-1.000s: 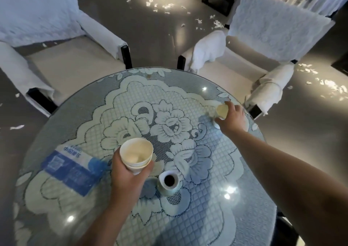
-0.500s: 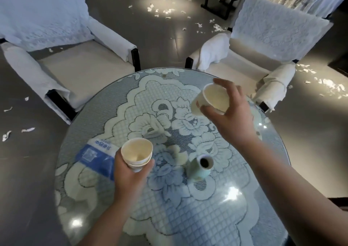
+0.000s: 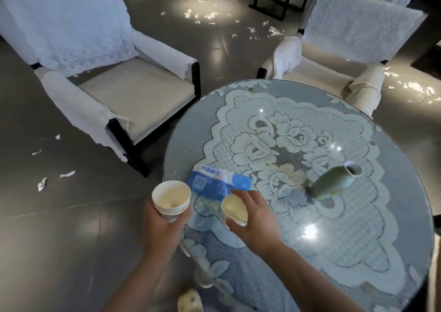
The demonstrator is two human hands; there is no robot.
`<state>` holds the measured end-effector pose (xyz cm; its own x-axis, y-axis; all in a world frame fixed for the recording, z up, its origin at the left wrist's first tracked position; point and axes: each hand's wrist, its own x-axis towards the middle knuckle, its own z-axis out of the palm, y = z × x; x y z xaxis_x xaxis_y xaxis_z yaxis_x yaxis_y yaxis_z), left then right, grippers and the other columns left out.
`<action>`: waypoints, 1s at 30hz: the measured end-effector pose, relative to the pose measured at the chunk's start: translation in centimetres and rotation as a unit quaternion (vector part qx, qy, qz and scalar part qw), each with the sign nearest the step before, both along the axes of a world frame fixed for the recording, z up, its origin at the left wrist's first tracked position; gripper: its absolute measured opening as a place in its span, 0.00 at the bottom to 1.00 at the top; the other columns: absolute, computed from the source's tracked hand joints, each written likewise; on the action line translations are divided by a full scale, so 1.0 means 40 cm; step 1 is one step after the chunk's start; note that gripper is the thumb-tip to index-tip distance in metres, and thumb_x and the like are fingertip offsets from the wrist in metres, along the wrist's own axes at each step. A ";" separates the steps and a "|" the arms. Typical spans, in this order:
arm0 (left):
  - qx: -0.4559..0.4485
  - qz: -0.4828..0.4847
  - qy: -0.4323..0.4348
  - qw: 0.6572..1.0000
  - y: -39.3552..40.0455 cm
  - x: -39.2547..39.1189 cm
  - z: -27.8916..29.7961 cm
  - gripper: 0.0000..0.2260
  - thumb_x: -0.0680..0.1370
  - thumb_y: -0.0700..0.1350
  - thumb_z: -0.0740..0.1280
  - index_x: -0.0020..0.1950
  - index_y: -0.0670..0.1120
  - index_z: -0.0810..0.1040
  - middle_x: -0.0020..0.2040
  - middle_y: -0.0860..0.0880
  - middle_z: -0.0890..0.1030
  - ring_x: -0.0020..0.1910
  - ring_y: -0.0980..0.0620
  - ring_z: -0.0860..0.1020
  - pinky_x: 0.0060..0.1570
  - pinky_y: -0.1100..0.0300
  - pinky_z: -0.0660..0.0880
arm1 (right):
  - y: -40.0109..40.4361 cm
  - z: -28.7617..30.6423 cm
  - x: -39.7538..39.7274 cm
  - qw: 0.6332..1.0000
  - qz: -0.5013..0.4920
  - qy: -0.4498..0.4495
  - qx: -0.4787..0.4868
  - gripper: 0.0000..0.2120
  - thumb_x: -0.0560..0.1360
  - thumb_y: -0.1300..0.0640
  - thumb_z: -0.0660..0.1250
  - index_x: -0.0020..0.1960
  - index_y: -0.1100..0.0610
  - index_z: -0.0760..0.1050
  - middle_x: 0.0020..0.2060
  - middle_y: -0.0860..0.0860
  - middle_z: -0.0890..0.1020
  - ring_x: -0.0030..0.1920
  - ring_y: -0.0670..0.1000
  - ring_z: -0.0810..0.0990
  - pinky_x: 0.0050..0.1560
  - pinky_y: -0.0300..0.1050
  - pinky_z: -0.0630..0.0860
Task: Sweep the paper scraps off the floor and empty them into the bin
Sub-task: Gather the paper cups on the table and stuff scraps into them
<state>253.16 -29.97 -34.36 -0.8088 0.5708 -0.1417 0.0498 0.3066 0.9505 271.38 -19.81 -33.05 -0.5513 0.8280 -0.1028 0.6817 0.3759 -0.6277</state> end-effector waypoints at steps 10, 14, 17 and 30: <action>0.043 -0.055 -0.006 0.998 0.009 0.001 0.000 0.32 0.56 0.55 0.78 0.57 0.51 0.74 0.53 0.49 0.81 0.51 0.54 0.80 0.52 0.55 0.76 | 0.015 0.021 -0.012 0.996 -0.069 0.029 -0.055 0.36 0.69 0.28 0.57 0.72 0.42 0.62 0.66 0.41 0.67 0.64 0.43 0.68 0.63 0.48 0.69; 0.045 -0.040 -0.014 0.998 0.003 0.006 -0.011 0.29 0.57 0.58 0.77 0.55 0.58 0.73 0.54 0.52 0.80 0.52 0.53 0.80 0.53 0.54 0.76 | 0.143 -0.006 -0.032 0.981 -0.169 -0.018 -0.094 0.25 0.74 0.45 0.68 0.68 0.51 0.69 0.66 0.51 0.71 0.63 0.52 0.72 0.62 0.50 0.72; 0.031 -0.034 -0.019 0.999 -0.014 0.011 -0.019 0.32 0.57 0.58 0.77 0.59 0.55 0.73 0.54 0.51 0.80 0.52 0.56 0.80 0.53 0.55 0.76 | 0.201 -0.029 -0.065 0.984 -0.106 -0.106 -0.094 0.32 0.71 0.48 0.72 0.71 0.51 0.65 0.68 0.52 0.68 0.68 0.53 0.66 0.65 0.49 0.66; -0.004 -0.007 -0.010 1.000 -0.031 0.064 -0.015 0.36 0.55 0.61 0.74 0.59 0.50 0.71 0.51 0.57 0.79 0.47 0.68 0.77 0.45 0.67 0.72 | 0.218 -0.052 -0.055 0.984 -0.135 -0.087 -0.074 0.04 0.74 0.54 0.67 0.45 0.55 0.75 0.45 0.53 0.81 0.46 0.54 0.79 0.40 0.42 0.71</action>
